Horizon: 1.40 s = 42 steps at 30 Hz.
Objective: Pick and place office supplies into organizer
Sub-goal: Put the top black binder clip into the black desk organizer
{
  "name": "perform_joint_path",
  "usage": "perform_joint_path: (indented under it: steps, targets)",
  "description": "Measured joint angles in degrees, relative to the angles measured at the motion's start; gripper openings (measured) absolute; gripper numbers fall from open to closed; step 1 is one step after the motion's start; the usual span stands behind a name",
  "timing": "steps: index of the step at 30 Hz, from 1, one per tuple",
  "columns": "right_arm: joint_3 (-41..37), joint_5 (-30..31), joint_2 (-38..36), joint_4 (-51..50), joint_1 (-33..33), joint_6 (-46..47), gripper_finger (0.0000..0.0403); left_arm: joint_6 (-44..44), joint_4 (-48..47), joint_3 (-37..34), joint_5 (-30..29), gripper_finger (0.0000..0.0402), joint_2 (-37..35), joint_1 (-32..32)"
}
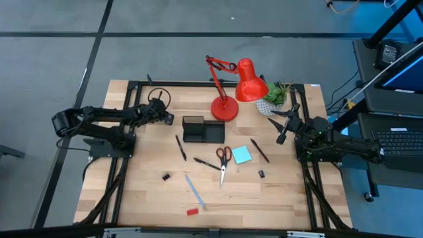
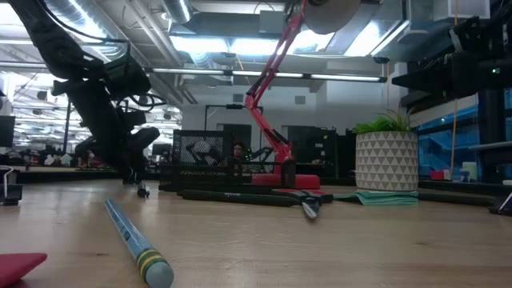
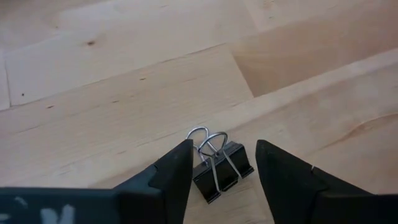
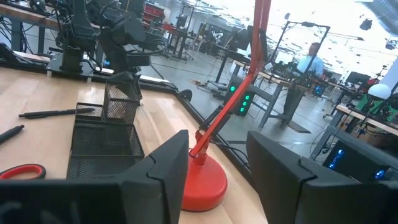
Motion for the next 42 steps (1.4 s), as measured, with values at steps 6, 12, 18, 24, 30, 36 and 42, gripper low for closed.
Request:
perform_joint_path:
  steps: [6, 12, 18, 24, 30, 36, 42]
  targets:
    - [0.0, 0.0, 0.0, 0.0, 0.0, 0.0, 0.0165, 0.0, 0.0, 0.0, 0.0, 0.0125, 0.0, 0.0]
    - [0.0, 0.0, 0.0, 0.0, 0.0, 0.0, 0.0165, 0.0, 0.1, 0.0, -0.1, 0.0087, 0.0, 0.0]
    - [0.0, 0.0, 0.0, 0.0, 0.0, 0.0, 0.0165, -0.1, 0.3, 0.0, -0.1, 0.0063, -0.1, 0.0]
    - [0.0, 0.0, 0.0, 0.0, 0.0, 0.0, 0.0165, -0.1, 0.4, 0.0, -0.1, 0.0039, -0.1, 0.0]
    - [0.0, 0.0, 0.0, 0.0, 0.0, 0.0, 0.0165, 2.8, 1.9, 0.0, -0.2, 0.0006, -0.1, 0.0]
    - [0.0, 0.0, 0.0, 0.0, 0.0, 0.0, 0.0165, 3.7, 2.1, 0.0, -0.1, 0.0003, -0.1, 0.0]
    - [0.0, 0.0, 0.0, 0.0, 0.0, 0.0, 0.0165, 5.1, 1.0, 0.6, 0.2, 0.0003, -0.6, 0.0]
